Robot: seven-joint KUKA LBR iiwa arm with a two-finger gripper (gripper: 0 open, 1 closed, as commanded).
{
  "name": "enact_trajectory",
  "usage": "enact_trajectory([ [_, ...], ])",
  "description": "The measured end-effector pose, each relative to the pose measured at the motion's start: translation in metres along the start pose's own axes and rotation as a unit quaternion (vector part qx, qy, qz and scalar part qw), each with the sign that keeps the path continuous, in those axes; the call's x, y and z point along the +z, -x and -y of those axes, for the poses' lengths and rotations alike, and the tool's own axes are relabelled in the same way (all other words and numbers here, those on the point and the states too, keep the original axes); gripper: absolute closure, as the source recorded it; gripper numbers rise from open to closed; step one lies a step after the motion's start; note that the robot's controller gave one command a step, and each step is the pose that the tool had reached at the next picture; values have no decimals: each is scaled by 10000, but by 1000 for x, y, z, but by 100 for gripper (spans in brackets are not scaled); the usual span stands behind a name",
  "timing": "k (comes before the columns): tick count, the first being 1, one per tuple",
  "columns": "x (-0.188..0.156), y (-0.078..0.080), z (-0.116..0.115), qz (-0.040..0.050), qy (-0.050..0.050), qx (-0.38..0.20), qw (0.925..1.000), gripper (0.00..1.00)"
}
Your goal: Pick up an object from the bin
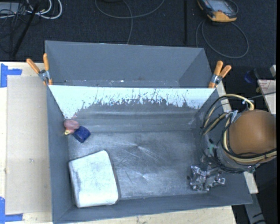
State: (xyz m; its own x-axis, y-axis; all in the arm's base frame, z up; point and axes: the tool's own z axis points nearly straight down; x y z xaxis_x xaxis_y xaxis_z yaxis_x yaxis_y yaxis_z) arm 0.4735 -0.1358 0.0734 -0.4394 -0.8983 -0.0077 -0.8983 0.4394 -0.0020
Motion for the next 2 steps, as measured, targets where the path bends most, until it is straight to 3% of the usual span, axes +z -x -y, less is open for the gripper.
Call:
enact_trajectory([
  [1,-70,2,1,-26,-15,18,10000,100],
  [2,-118,4,2,-28,-7,37,10000,100],
])
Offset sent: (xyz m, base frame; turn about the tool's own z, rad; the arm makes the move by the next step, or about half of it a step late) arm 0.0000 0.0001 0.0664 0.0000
